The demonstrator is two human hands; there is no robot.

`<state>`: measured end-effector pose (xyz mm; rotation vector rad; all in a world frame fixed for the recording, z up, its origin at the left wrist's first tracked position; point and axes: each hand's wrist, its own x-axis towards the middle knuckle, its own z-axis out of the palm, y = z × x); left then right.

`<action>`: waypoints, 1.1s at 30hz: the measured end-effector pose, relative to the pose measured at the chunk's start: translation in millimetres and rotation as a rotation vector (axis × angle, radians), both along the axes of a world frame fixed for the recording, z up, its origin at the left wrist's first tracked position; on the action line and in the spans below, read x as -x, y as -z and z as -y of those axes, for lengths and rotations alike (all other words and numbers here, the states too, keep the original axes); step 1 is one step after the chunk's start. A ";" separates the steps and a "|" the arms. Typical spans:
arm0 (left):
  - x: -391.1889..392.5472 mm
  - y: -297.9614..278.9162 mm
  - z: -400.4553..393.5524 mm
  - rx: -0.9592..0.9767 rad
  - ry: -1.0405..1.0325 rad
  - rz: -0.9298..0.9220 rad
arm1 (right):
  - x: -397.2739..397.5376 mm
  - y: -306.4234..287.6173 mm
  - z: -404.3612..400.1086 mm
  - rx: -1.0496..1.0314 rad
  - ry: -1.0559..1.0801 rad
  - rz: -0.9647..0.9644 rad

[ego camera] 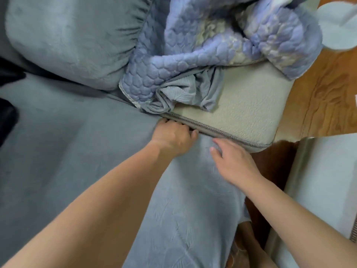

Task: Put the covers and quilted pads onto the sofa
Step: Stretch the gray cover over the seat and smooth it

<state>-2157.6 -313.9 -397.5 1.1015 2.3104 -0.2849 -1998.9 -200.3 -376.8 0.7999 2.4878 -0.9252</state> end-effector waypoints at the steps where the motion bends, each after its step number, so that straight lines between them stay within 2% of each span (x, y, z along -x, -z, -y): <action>1: -3.0 -3.9 13.4 -0.081 0.021 -0.040 | 14.3 3.9 5.5 -0.021 -0.046 0.076; 4: -10.0 -10.2 55.5 -0.289 0.034 -0.129 | 30.4 6.4 24.3 -0.146 -0.071 0.135; 7: -8.8 -13.9 64.2 -0.344 0.025 -0.077 | 19.4 4.9 33.7 -0.244 -0.072 0.045; 9: 8.4 -17.0 65.9 -0.365 -0.047 -0.113 | 22.3 2.1 31.0 -0.288 -0.086 0.000; 12: 62.0 -13.2 100.4 -0.277 -0.226 -0.255 | 42.4 -4.0 34.8 -0.199 -0.129 -0.015; 16: 127.3 -16.1 141.5 -0.091 -0.219 -0.250 | 86.2 -4.1 50.7 -0.033 -0.171 0.057; 20: 155.8 -16.5 125.0 0.028 -0.124 -0.112 | 114.1 -6.3 53.3 -0.090 -0.301 0.180; 25: 188.8 -1.5 109.6 0.271 -0.188 0.121 | 128.7 -4.2 47.4 -0.040 -0.384 0.316; 27: 188.4 8.0 105.9 0.333 -0.166 0.095 | 127.5 -2.6 52.7 -0.097 -0.408 0.275; 29: 184.2 12.2 101.6 0.363 -0.152 0.051 | 120.9 -0.2 61.2 -0.112 -0.378 0.152; 31: 179.7 10.0 96.6 0.376 -0.158 0.027 | 114.6 1.4 65.9 -0.040 -0.343 0.052; 33: 174.7 5.3 97.1 0.360 -0.145 -0.012 | 122.2 -2.6 65.9 0.079 -0.209 0.035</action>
